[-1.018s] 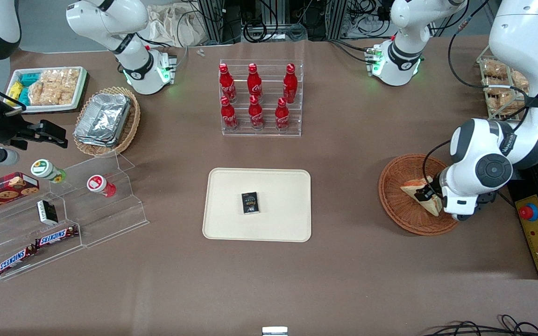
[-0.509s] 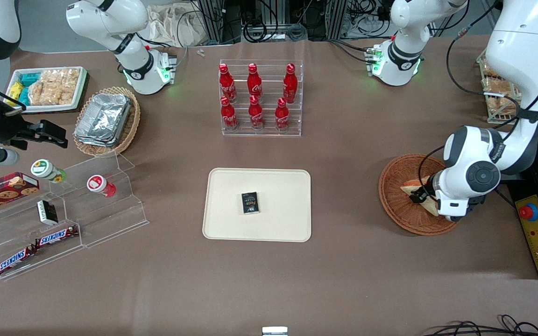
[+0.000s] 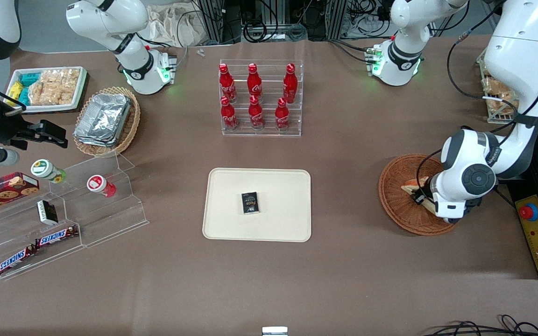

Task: Place sandwich from basket to tray
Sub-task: 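Lower the left gripper onto the sandwich and close it, then lift the sandwich and carry it toward the cream tray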

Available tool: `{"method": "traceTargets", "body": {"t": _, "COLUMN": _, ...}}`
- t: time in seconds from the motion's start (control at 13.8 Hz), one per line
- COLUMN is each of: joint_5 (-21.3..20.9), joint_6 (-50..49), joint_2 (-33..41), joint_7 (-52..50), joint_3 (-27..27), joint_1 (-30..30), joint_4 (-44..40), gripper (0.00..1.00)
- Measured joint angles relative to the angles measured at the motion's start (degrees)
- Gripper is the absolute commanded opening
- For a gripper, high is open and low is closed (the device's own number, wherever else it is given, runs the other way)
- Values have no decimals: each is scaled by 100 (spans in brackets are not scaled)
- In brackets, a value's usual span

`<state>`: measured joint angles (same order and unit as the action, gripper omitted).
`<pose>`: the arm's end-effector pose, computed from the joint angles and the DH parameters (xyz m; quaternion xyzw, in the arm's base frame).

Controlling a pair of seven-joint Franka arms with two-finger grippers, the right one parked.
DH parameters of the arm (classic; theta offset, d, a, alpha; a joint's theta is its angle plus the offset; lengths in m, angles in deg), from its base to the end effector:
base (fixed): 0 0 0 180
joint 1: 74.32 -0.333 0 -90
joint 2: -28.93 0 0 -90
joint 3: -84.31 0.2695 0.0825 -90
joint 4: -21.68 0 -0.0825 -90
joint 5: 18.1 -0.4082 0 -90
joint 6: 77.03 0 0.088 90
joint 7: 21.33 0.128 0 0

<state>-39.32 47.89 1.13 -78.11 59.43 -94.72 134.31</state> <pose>0.5825 -0.0361 0.1486 -0.9355 -0.3361 0.0680 0.0851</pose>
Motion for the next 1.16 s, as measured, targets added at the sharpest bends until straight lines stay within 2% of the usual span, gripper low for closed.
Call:
{"method": "traceTargets", "body": {"t": 0.15, "joint_5": -4, "joint_6": -215, "joint_2": 13, "joint_7": -2, "joint_3": -28, "joint_1": 1, "joint_4": -224, "gripper": 0}}
{"method": "traceTargets", "body": {"t": 0.29, "joint_5": -3, "joint_6": -999, "joint_2": 42, "joint_7": -1, "joint_3": -219, "joint_1": -6, "joint_4": -736, "gripper": 0}}
{"method": "traceTargets", "body": {"t": 0.58, "joint_5": 168, "joint_6": -2796, "joint_2": 128, "joint_7": -6, "joint_3": -1117, "joint_1": 8, "joint_4": -2280, "gripper": 0}}
{"method": "traceTargets", "body": {"t": 0.8, "joint_5": 514, "joint_6": -3238, "joint_2": 142, "joint_7": 239, "joint_3": -1823, "joint_1": 56, "joint_4": -3002, "gripper": 0}}
{"method": "traceTargets", "body": {"t": 0.95, "joint_5": 566, "joint_6": -3236, "joint_2": 56, "joint_7": 316, "joint_3": -2088, "joint_1": 446, "joint_4": -3031, "gripper": 0}}
{"method": "traceTargets", "body": {"t": 1.16, "joint_5": 564, "joint_6": -3109, "joint_2": -440, "joint_7": 118, "joint_3": -2095, "joint_1": 1607, "joint_4": -3212, "gripper": 0}}
